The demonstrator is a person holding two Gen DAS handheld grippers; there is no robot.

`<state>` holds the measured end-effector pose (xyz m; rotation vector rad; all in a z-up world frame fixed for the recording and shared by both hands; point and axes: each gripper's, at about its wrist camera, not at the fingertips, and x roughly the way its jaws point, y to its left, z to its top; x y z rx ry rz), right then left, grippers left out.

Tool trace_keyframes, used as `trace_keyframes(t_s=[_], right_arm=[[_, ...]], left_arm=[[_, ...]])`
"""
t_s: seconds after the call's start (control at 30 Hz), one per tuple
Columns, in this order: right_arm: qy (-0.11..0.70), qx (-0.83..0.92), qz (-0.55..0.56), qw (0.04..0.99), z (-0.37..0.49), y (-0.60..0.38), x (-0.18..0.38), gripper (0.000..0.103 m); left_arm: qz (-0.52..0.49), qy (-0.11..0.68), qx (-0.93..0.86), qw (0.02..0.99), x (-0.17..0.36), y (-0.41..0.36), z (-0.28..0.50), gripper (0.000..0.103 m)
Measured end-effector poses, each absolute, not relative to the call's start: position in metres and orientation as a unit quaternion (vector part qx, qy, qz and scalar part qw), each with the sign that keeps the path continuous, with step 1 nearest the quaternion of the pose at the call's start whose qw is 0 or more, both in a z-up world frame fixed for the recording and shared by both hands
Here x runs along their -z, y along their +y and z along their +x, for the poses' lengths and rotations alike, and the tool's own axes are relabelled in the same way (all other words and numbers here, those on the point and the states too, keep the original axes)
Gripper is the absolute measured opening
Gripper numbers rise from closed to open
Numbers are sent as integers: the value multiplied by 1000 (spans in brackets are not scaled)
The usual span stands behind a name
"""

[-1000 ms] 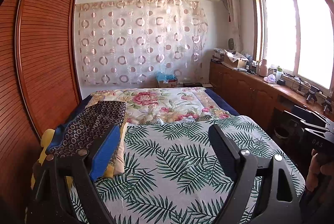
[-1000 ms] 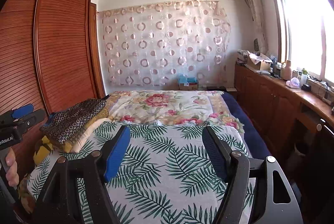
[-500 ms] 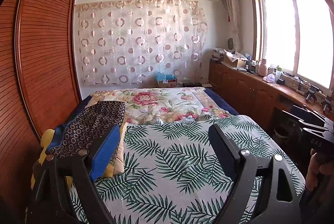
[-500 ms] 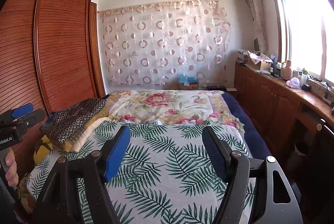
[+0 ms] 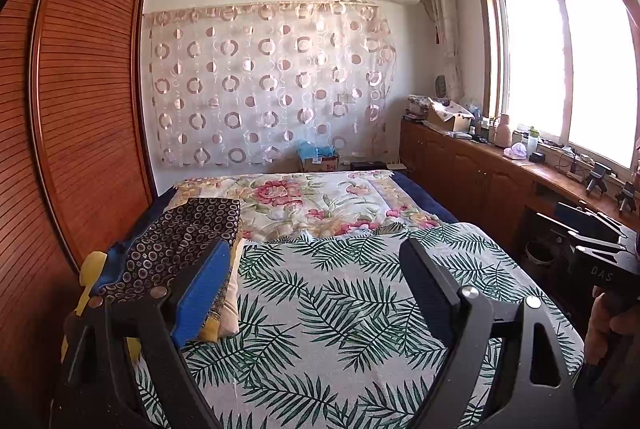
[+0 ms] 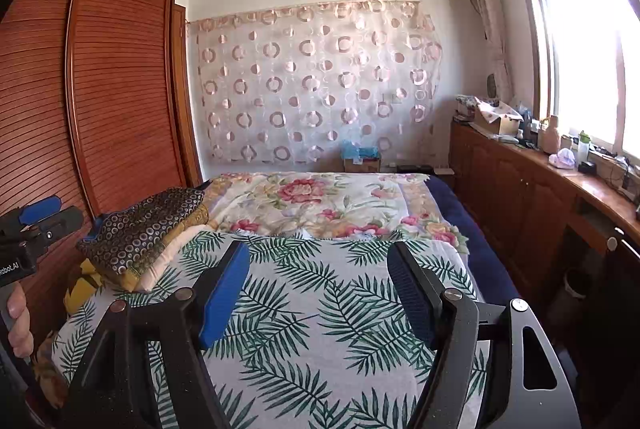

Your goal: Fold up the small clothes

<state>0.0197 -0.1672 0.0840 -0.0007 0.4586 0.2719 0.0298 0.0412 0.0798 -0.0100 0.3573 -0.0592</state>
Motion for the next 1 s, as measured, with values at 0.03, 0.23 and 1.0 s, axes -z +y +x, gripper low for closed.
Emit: trace_keyframes(t_s=[0.03,0.23,1.0], right_arm=[[226,-135,0,965,20,-167,-84,73],[225,-136,-1,965,19,-169,-84,73],[223,-136,1,965,20,-173,-84,73]], left_arm=[[-5,177,29,984,-80,41,30,87],[-5,177,30,984,-79,42,29,87],[-4,177,30,984,-79,40,29,87]])
